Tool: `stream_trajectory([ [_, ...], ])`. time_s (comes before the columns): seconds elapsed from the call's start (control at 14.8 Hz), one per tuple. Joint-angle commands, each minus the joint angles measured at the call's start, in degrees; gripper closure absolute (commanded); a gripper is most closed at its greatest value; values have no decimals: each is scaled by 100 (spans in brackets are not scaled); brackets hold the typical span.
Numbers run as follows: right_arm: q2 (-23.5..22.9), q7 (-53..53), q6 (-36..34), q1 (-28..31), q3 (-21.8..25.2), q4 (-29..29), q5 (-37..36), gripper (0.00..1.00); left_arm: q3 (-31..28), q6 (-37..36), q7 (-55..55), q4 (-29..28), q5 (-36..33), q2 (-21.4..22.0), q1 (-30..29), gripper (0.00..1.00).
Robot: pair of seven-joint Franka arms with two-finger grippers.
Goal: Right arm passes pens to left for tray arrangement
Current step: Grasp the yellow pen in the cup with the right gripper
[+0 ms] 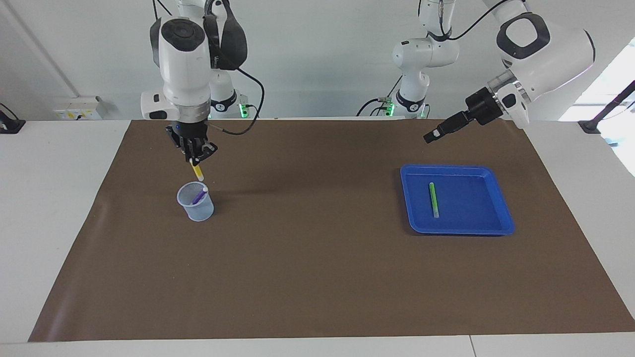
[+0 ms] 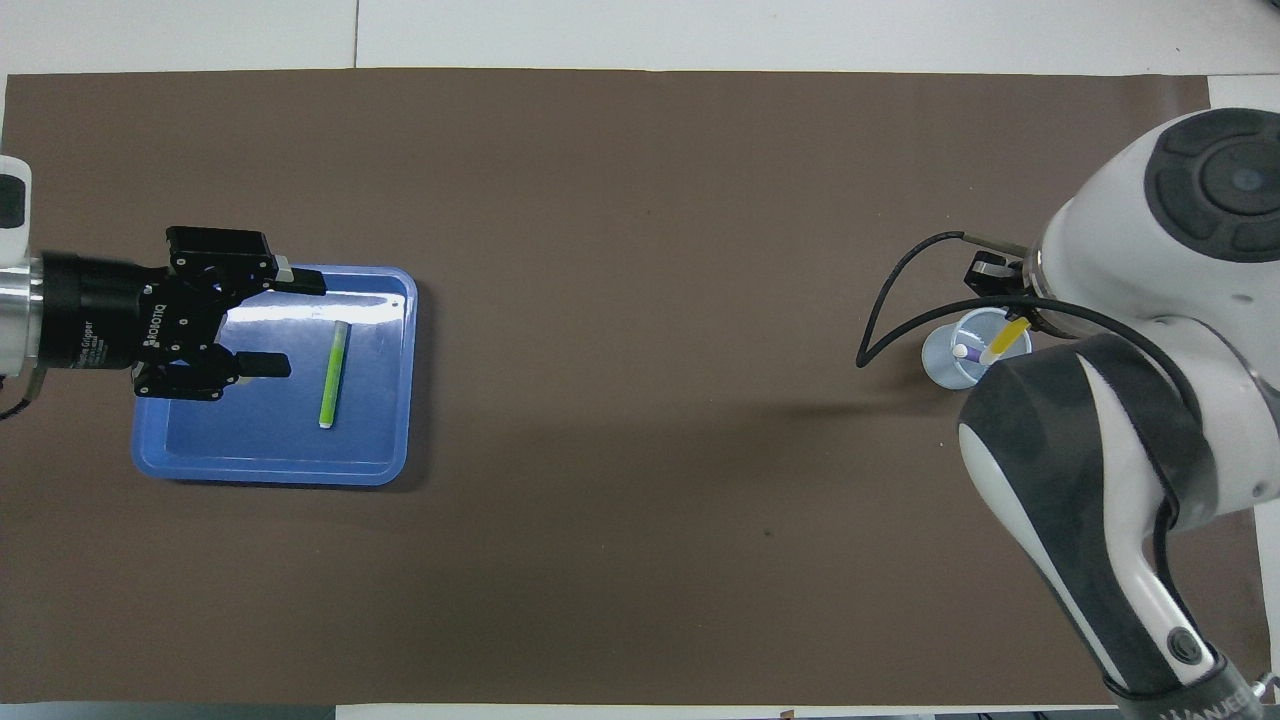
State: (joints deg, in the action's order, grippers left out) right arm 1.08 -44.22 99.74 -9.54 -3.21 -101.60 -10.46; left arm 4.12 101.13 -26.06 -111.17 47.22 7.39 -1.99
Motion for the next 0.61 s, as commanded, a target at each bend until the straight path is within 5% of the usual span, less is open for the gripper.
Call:
stream_trajectory([
  [0.0,103,-296,10,58,-13,78,884,100,-7,100,-66,-396,453,201,-47,0],
  [0.54,33,-2239,1476,-171,-84,44,3566,100,1,65,-84,-1012,1938,201,-117,0],
])
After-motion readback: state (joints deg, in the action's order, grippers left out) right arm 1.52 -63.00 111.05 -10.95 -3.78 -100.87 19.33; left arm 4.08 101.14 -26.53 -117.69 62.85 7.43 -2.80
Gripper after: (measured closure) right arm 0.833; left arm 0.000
